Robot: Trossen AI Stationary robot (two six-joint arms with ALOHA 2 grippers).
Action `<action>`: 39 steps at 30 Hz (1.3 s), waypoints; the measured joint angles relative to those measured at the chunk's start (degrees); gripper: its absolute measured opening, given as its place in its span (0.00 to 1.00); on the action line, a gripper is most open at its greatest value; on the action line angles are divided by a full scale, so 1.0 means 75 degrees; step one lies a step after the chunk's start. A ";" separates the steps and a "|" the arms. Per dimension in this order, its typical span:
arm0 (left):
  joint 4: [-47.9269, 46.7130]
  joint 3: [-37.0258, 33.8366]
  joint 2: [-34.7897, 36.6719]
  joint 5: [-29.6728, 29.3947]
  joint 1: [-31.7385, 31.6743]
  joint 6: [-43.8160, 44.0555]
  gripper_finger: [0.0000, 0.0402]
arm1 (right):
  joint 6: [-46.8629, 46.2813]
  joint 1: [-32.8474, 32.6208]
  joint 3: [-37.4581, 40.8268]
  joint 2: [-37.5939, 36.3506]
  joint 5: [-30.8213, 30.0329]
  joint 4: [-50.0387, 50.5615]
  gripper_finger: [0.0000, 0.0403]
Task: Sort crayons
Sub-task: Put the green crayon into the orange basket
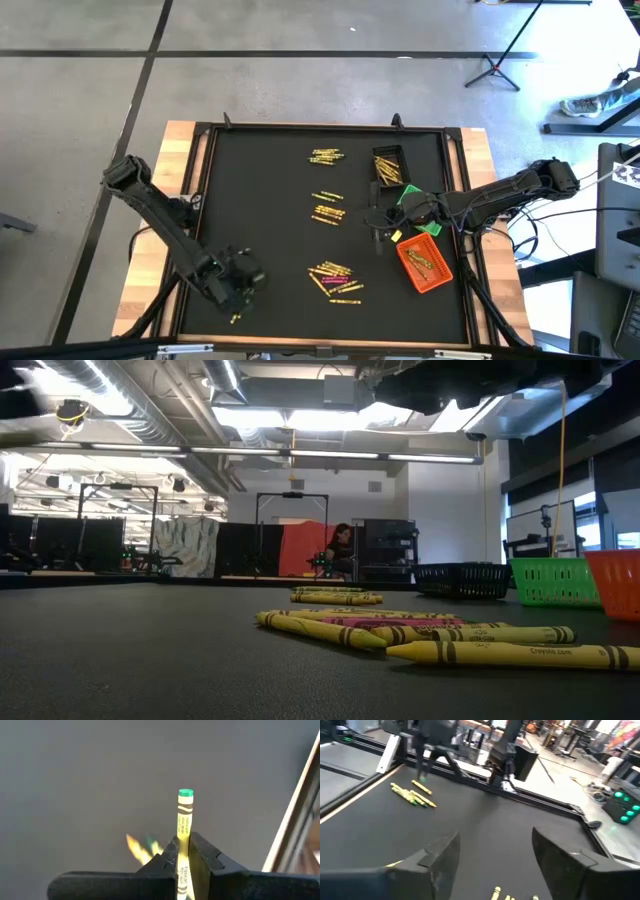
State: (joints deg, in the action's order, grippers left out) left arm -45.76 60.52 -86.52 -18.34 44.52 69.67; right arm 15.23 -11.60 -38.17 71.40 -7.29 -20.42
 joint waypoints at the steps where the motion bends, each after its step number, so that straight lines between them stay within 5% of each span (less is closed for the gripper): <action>1: 0.0023 0.0128 0.0000 -0.0303 -0.0156 -0.0477 0.02 | -0.0001 0.0000 0.0000 0.0000 0.0125 0.0001 0.62; 7: 0.1504 0.0401 0.0000 -0.2089 -0.0970 -0.3993 0.02 | -0.0198 -0.0006 0.0000 0.0000 0.0830 0.0093 0.64; 15: 0.4536 0.0253 -0.0085 -0.3336 -0.1453 -0.8124 0.02 | -0.0787 -0.0009 0.0003 0.0513 0.0923 -0.0173 0.64; 23: 0.8840 -0.1248 -0.0113 -0.2792 -0.1876 -1.0959 0.02 | -0.0591 -0.0384 -0.0001 0.1365 0.0907 -0.1802 0.64; 28: 1.1446 -0.2195 -0.0114 -0.1365 -0.2464 -1.1567 0.02 | -0.0395 -0.0738 0.0002 0.1747 0.0395 -0.2995 0.64; 39: 1.2849 -0.2438 -0.0371 -0.0248 -0.3114 -1.1691 0.02 | -0.0328 -0.0761 -0.0298 0.2703 0.0251 -0.4053 0.62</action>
State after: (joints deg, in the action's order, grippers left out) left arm 50.61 42.24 -89.31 -20.20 21.16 -18.01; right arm 12.78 -17.30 -40.41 91.66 -5.40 -50.82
